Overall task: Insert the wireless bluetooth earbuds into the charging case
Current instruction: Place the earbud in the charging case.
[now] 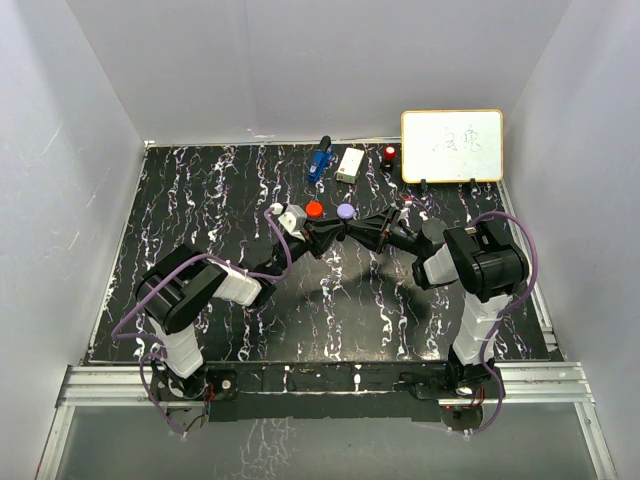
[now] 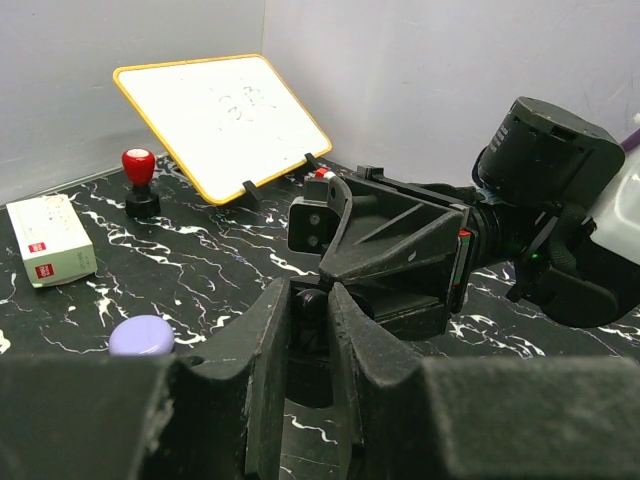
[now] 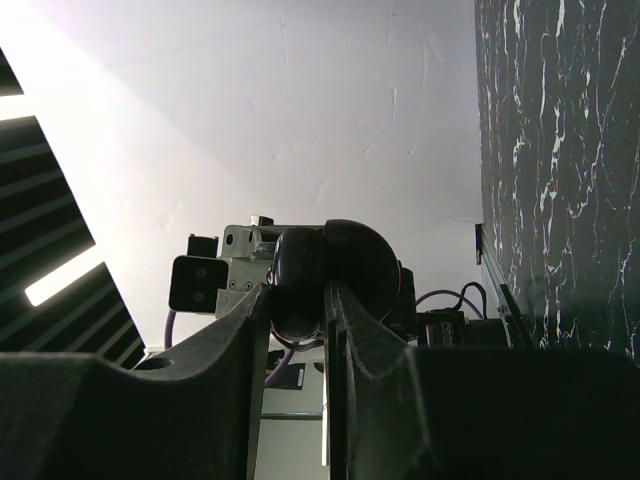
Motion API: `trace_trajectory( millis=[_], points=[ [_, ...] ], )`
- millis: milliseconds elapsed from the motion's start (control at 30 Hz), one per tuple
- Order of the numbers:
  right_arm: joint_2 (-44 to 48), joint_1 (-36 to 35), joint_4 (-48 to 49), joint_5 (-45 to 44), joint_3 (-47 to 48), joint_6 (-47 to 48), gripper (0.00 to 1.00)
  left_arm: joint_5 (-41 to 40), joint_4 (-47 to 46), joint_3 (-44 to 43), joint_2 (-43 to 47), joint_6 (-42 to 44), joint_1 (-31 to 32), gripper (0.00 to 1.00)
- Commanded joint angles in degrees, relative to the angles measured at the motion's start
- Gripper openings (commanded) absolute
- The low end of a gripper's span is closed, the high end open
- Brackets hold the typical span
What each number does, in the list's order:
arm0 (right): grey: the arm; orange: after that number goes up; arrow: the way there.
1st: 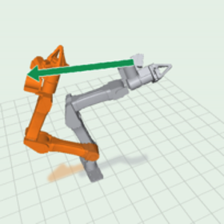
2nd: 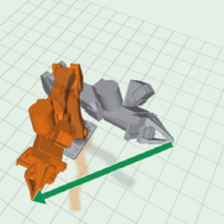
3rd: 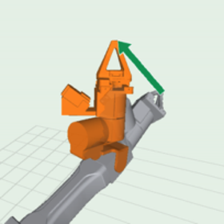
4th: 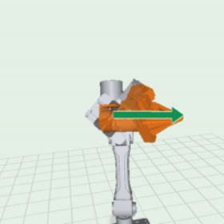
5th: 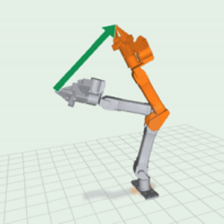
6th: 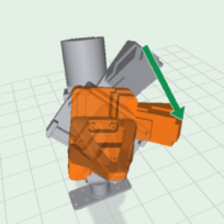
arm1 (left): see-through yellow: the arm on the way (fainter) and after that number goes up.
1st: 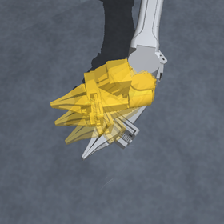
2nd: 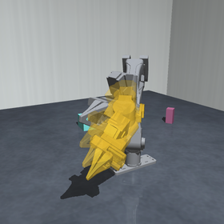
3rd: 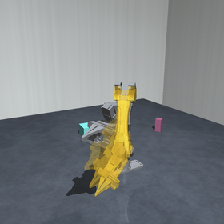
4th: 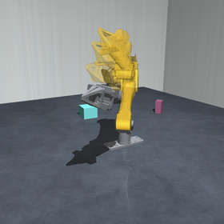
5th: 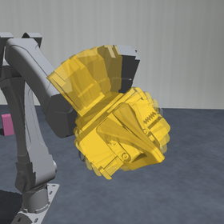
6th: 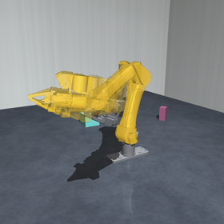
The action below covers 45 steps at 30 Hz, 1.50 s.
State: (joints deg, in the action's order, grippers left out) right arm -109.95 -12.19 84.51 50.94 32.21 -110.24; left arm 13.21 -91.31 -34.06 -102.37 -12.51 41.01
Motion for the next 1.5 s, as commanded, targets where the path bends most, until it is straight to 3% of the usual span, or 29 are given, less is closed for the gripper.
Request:
trace_trajectory(
  millis=[0,767,1200,1467],
  points=[
    [2.2,0.4,19.6,0.1,1.3,0.0,0.00,-0.1,-11.2,0.0,0.8,-0.1,0.2,0.00],
    [2.4,0.7,19.6,0.1,1.5,0.0,0.00,-1.1,-11.2,1.8,2.1,-0.1,0.2,0.00],
    [2.3,0.7,19.6,0.2,1.6,-0.1,0.00,-1.0,-11.1,1.2,1.7,-0.3,0.2,0.30],
    [2.2,0.7,19.6,0.2,1.7,-0.1,0.00,-2.5,-11.1,1.3,2.4,-0.3,0.2,0.38]
  ],
)
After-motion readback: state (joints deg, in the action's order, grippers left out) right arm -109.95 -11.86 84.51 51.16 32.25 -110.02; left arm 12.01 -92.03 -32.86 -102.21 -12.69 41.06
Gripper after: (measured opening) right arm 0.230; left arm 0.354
